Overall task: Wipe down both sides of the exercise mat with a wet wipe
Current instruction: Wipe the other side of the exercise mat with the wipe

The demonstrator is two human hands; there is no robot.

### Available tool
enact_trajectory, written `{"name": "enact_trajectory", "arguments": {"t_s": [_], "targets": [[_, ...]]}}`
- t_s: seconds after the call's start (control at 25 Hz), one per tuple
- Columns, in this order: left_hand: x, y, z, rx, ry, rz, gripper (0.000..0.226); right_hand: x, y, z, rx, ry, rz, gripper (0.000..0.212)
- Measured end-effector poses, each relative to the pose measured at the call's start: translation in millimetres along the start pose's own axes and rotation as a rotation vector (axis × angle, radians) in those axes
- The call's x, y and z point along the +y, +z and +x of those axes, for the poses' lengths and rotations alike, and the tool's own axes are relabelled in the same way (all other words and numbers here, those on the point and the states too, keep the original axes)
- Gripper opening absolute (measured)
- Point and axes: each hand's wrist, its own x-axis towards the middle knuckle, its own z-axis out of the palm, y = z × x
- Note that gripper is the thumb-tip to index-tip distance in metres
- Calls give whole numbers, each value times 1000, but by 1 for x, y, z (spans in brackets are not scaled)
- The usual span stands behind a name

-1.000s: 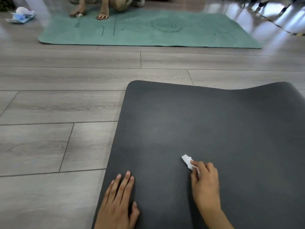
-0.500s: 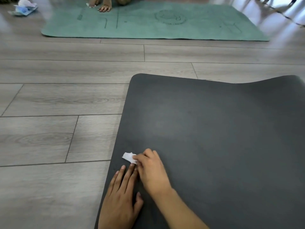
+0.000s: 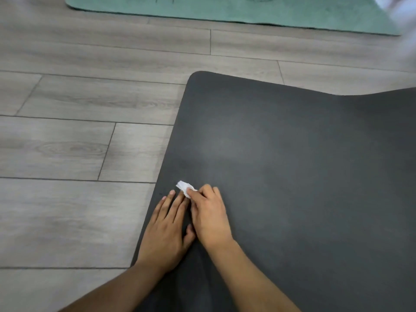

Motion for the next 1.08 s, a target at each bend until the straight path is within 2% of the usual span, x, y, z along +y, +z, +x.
{"name": "enact_trajectory", "arguments": {"t_s": [0.04,0.12,0.2,0.28,0.36,0.56,0.8,0.92,1.08], "targets": [[0,0,0,-3,2,-12,67,8,-8,0,-21,-50,-18,29],[1,-2,-1,-3,-1,-11,68,44,-30,-8,75,-48,-85,33],[3,-3,0,-5,-13,0,68,85,-59,-19,252,170,-116,35],[5,-3,-1,-17,-29,4,68,103,-73,-25,355,413,-89,31],[4,-3,1,-31,-42,-3,68,95,-60,-22,375,481,-106,32],[3,-1,3,-23,-47,-19,70,91,-36,-2,346,280,-76,34],[-1,1,3,23,-22,-46,67,83,-39,6,350,330,-58,32],[1,3,-1,117,-41,-37,59,50,-20,30,200,133,-13,33],[-7,-11,2,257,34,36,21,-10,9,20,-94,-132,-8,36]]}}
